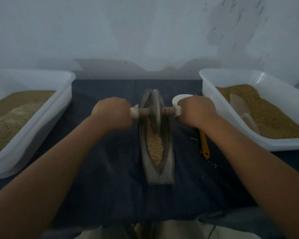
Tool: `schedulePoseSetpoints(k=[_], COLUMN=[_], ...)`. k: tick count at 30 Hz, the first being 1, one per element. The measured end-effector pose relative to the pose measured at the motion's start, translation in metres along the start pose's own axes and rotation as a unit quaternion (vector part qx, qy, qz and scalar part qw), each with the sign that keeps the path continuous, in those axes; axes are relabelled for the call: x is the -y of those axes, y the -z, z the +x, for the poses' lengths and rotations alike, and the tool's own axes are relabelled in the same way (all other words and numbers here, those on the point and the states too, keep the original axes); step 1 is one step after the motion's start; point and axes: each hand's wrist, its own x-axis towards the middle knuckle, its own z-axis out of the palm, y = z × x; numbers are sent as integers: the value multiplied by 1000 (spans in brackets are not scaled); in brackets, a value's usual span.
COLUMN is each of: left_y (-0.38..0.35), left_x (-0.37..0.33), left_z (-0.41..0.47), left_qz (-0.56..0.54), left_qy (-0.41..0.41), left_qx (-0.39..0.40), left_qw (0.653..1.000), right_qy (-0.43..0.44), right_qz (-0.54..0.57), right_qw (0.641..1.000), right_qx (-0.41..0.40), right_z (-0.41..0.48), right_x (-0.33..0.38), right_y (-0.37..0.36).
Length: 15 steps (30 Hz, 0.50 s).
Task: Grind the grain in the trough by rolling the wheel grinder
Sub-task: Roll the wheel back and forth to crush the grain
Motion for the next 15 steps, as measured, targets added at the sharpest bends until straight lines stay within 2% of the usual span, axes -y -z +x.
schedulePoseSetpoints(k=[3, 5, 8, 12, 14, 15], left_y=[-3, -9, -16, -4, 2, 6], left_x=[11, 16, 16, 5, 2, 1], left_z=[-37, -57, -48, 0, 11, 11], left_qz=[-51, -64, -46, 9, 4, -1], left_qy=[-61, -77, -58, 10, 13, 2], left_qx=[137, 147, 90, -16, -4, 20], left_qw=[987, 984, 993, 1000, 1000, 1000], right_qy=[45, 67, 48, -8, -13, -15], right_qz=[47, 64, 32, -20, -28, -26], right_qw=[985, 973, 987, 1000, 999, 999], right_qx=[160, 210, 148, -3, -29, -15], right_z=[-36, -60, -48, -3, 5, 2], right_x=[-5, -5, 0, 6, 5, 4], right_y=[16, 25, 24, 7, 2, 1])
